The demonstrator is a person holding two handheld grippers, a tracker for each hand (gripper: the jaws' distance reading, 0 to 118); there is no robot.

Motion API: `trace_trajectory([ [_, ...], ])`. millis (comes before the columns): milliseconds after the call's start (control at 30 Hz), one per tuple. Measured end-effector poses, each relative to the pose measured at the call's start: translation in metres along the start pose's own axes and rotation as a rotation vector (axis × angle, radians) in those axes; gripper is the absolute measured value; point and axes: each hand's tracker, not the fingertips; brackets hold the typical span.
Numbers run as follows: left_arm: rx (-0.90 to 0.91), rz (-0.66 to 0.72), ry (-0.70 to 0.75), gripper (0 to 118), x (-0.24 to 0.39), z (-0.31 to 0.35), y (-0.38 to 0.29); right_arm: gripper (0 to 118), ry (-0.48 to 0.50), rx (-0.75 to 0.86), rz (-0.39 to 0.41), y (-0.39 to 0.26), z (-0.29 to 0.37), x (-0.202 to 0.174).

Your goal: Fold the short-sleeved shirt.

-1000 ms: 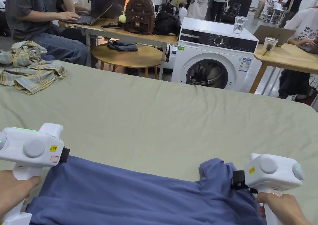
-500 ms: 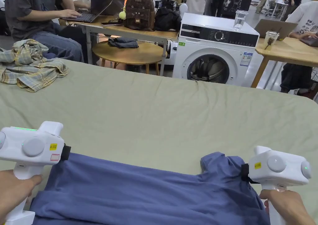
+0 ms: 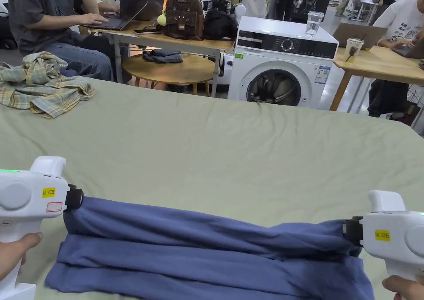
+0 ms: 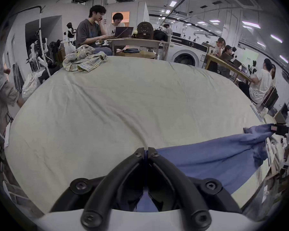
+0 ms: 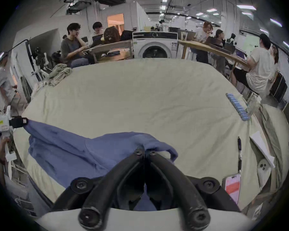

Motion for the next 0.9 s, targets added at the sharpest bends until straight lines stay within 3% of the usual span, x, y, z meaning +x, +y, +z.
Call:
trace_trajectory([
  [367, -0.092, -0.006, -0.036, 0, -0.007, 0.024, -0.051, 0, -0.066, -0.077, 0.052, -0.062, 0.033, -0.006],
  [633, -0.211, -0.013, -0.043, 0, -0.015, 0.002, -0.081, 0, -0.134, -0.216, 0.133, -0.098, -0.004, -0.004],
  [900, -0.237, -0.006, -0.001, 0, -0.008, -0.013, -0.091, 0, -0.152, -0.227, 0.127, -0.116, -0.027, -0.006],
])
